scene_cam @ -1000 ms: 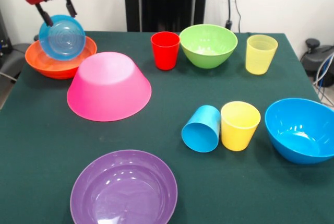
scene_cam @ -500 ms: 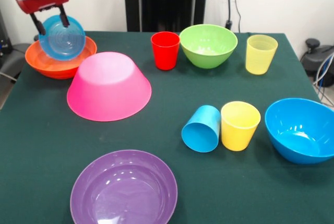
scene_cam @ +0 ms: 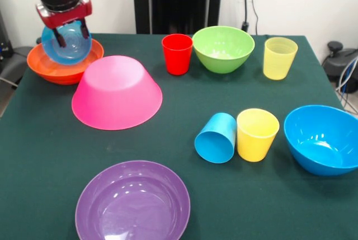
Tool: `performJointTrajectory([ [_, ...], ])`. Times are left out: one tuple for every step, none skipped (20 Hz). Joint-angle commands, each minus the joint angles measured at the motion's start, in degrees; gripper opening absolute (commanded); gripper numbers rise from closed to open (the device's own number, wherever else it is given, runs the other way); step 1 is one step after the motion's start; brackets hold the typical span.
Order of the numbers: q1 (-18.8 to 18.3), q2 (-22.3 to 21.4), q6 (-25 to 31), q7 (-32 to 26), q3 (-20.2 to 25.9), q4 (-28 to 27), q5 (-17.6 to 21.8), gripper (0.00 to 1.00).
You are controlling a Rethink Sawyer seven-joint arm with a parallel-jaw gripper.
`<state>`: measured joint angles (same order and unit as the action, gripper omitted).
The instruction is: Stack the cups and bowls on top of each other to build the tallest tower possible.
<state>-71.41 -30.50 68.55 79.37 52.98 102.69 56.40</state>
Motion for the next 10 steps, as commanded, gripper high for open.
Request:
performJointTrajectory([
  [4.16,1.26,0.68,-15.25,-4.37,-0.84,2.93,1.00],
  [4.15,1.11,0.63,-15.38,-4.39,-0.79,2.64,1.00],
  [3.97,0.92,0.30,-15.34,-4.41,-0.47,2.53,1.00],
  [3.91,0.74,0.29,-15.43,-4.39,-0.45,2.32,1.00],
  [3.42,0.34,0.16,-15.70,-4.24,0.03,2.05,1.00],
  [3.10,0.00,0.28,-16.01,-4.00,0.26,1.66,1.00],
  [2.78,-0.34,0.39,-16.33,-3.75,0.49,1.28,1.00],
  [2.46,-0.68,0.51,-16.64,-3.51,0.72,0.89,1.00],
  [2.05,-1.03,0.61,-16.96,-3.36,0.96,0.70,1.00],
  [1.85,-1.24,0.73,-17.14,-3.24,1.11,0.54,1.00],
])
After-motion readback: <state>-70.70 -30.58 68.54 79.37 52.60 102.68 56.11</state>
